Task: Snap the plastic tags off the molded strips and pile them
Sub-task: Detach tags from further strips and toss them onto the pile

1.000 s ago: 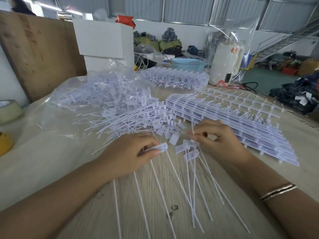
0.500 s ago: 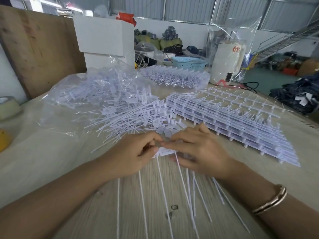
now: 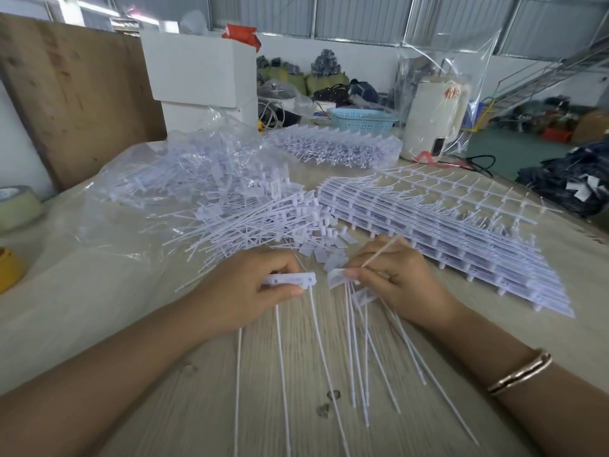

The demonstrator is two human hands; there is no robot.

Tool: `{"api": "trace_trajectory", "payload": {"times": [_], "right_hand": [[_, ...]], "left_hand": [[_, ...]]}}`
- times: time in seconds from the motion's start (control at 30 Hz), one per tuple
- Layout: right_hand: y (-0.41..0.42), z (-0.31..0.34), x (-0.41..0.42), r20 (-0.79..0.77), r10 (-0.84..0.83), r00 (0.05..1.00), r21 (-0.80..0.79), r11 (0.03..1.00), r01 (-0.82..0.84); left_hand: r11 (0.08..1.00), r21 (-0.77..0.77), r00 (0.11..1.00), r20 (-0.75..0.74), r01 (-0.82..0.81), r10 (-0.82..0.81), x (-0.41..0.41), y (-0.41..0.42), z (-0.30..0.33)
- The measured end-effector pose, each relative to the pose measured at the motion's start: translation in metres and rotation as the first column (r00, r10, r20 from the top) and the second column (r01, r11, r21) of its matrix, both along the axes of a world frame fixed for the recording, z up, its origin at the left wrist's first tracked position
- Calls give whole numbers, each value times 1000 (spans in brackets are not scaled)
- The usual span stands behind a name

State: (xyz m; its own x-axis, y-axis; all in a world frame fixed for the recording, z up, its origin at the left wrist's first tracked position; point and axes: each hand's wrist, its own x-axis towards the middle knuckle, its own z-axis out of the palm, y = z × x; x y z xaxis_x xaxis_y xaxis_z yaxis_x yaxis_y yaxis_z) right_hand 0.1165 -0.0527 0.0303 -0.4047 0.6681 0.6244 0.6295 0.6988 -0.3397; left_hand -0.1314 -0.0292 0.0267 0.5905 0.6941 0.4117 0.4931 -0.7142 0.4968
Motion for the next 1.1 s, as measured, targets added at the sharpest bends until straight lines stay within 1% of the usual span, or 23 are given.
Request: {"api": "trace_trajectory", "payload": {"times": [0.1,0.13,0.23,0.33,0.4,0.47,0.53,0.6,0.67,0.73,0.8,0.9,1.03,1.1], "right_hand": [[4,2,13,-78,-82,994,28,996,84],[6,3,17,-78,-103,992,26,994,106],[9,1,24,55,-110,992,55,993,107],[9,-1,27,179,-78,981,-10,997,81],[8,0,27,222,-81,972,-18,996,87],[6,2,24,206,-98,974,55,995,88],[2,5,13,216,-103,971,184,981,63],[-2,5,-2,312,-85,946,301,953,-14],[-3,2,-15,393,-78,916,384,919,-86],[0,1,-16,379,-104,920,478,873,-98],[1,2,-11,309,-151,939,547,836,-45],[1,2,-3,306,-201,931,535,845,6],[0,3,-7,293,-113,949,405,914,-16],[0,4,-9,310,-94,946,367,930,-27]], "left_hand": [[1000,-25,1000,10,-6,6,-5,2,1],[1000,-19,1000,4,-5,5,-6,2,1],[1000,7,1000,-19,-16,16,-6,-1,4],[998,-15,998,-30,-54,53,-5,-2,5],[999,-38,999,-32,-32,31,-2,-1,3],[998,-68,1000,-26,-14,12,2,-1,1],[997,-80,1000,7,-6,6,7,-2,-2],[998,-62,999,35,-13,15,10,-2,-5],[999,-50,998,56,-14,17,12,-3,-5],[998,-61,998,66,6,-2,11,-4,-5],[993,-116,997,72,7,1,9,-3,-4],[977,-215,993,117,18,7,4,1,-3],[986,-164,993,116,20,-1,4,0,0],[992,-122,995,98,18,-6,4,-1,0]]}}
